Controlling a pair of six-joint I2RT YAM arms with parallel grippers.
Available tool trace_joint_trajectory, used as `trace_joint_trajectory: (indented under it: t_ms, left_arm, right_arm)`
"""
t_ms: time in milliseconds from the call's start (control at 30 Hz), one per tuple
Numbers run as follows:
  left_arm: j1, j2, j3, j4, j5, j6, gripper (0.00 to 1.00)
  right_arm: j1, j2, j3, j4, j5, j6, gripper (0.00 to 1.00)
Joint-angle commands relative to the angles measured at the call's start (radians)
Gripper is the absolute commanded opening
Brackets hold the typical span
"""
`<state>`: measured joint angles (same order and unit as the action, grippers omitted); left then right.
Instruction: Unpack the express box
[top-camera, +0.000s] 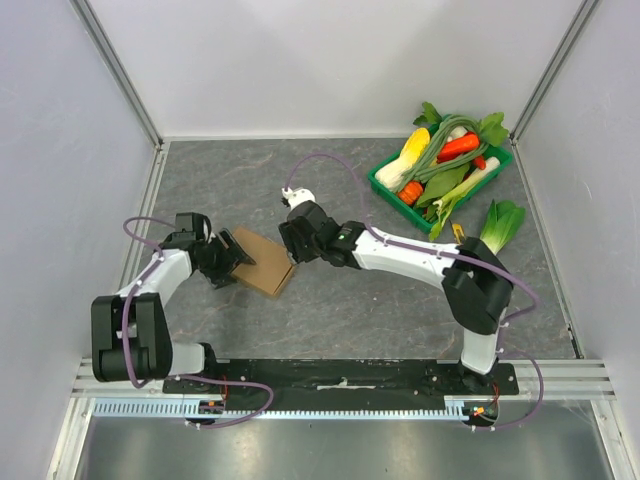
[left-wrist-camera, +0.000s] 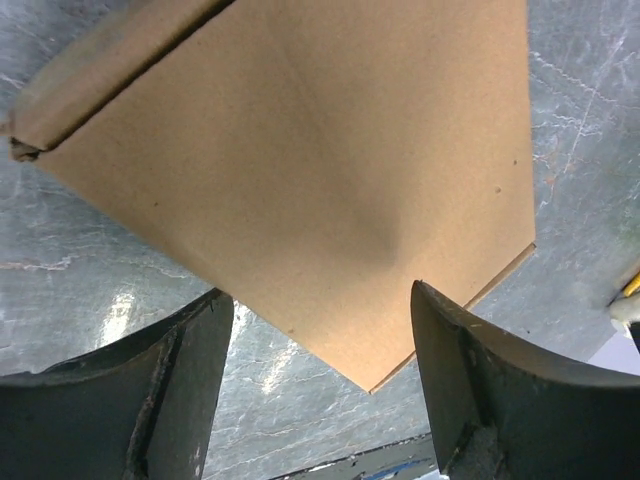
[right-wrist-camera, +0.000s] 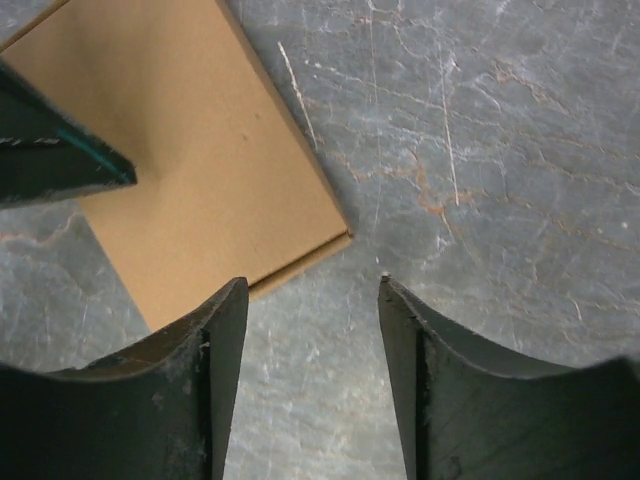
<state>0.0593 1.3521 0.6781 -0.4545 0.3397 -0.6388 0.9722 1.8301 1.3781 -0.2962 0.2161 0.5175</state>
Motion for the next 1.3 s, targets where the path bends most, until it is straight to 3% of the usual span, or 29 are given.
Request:
trace_joint_trajectory:
  t_ms: [0,200,433,767,967,1100,1267]
  left_arm:
    - [-0.001,-0.079,0.046,-0.035,-0.057,0.050,0.77]
    - [0.001,-0.128,0.029,-0.061,-0.136,0.050,0.86]
    - [-0.001,-0.074,0.031,-0.032,-0.071,0.021,0.85]
    - [0.001,-0.002,0.040,0.054,0.038,0.021,0.79]
    - [0.001,0.008,0.046,0.030,0.025,0.025,0.80]
    - [-0.001,0.012,0.035,0.008,0.024,0.027,0.81]
    - [0.001,-0.034,0.000,0.000,0.042,0.016,0.81]
  right_arm:
    - [0.000,0.101,0.110,0.055,0.036,-0.036,0.58]
    - [-0.023,0.228,0.197,0.058,-0.029,-0.048,0.52]
    - [-0.047,0.293,0.173,0.063,-0.133,-0.059,0.45]
    - [-0.036,0.098,-0.122,0.078,-0.267,0.039,0.33]
    - [-0.024,-0.023,-0.205,0.019,-0.226,0.110,0.38]
    - [-0.026,-0.052,-0.145,-0.023,-0.172,0.090,0.52]
    - [-0.024,-0.020,-0.061,-0.029,-0.138,0.032,0.57]
